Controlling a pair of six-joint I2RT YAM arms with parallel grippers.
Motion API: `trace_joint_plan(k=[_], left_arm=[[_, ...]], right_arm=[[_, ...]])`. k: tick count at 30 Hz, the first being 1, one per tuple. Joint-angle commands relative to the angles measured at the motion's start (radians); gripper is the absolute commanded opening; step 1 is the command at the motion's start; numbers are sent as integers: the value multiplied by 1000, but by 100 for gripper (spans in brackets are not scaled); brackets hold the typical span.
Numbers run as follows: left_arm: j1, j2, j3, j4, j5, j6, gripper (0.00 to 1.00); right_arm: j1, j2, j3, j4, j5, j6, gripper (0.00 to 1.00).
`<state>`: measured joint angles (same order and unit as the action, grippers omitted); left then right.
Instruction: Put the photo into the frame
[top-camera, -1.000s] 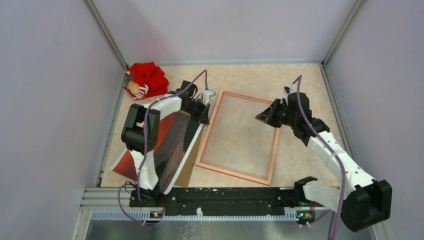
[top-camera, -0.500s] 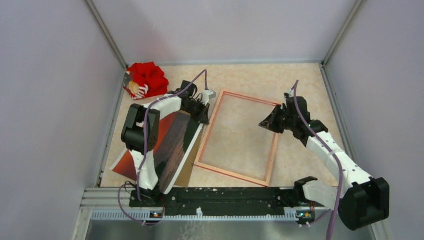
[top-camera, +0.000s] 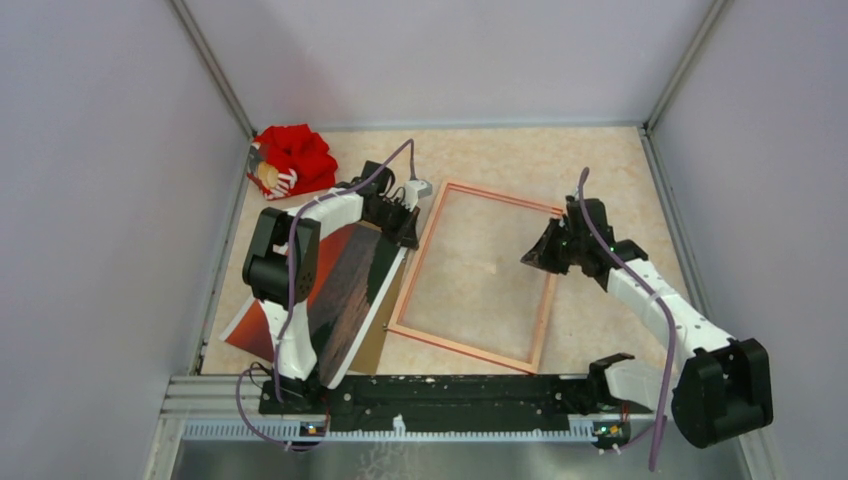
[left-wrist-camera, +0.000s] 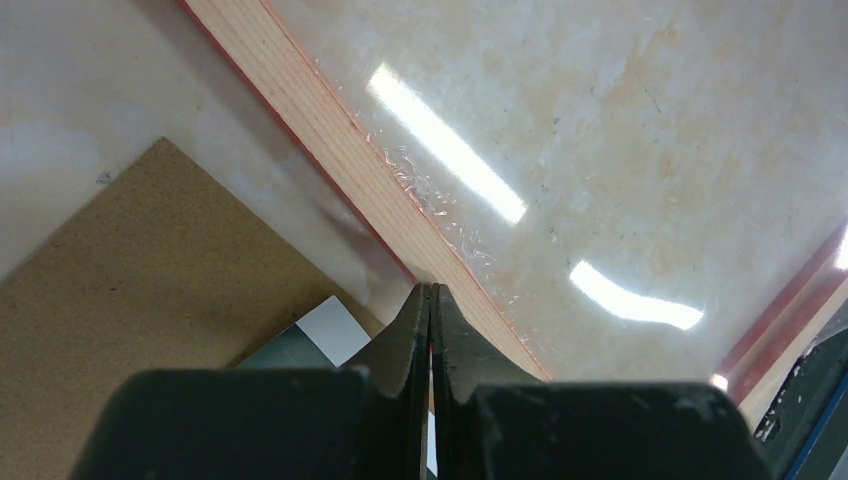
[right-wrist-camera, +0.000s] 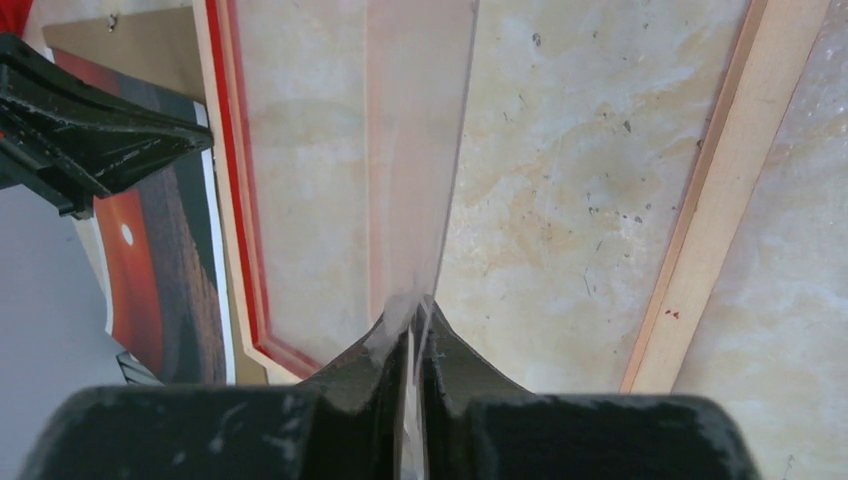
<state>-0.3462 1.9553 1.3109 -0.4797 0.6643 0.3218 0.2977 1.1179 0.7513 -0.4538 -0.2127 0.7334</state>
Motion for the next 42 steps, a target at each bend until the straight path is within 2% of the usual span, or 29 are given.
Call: trace_joint_plan(k=[1, 4, 6, 14, 19, 25, 31, 42], left_arm=[[-21, -3, 14, -4, 31, 18, 4], [-21, -2, 12, -5, 30, 17, 4], [-20, -3, 10, -4, 29, 19, 4], [-21, -3, 4, -3, 26, 19, 3], [-22, -1, 5, -1, 24, 19, 3], [-21, -1, 5, -4, 24, 19, 3], [-21, -4, 5, -5, 24, 19, 3], [-21, 0, 9, -12, 20, 21, 2]], right_arm=[[4, 34, -21, 32, -54, -7, 11], [2, 51, -31, 45, -60, -15, 27], [0, 60, -34, 49, -59, -22, 42], [-6, 84, -4, 11, -13, -79, 63], [-12, 83, -11, -16, 10, -106, 69], [-19, 77, -11, -22, 24, -131, 81], [-21, 81, 3, -49, 55, -152, 85], [-38, 78, -3, -66, 74, -166, 87]])
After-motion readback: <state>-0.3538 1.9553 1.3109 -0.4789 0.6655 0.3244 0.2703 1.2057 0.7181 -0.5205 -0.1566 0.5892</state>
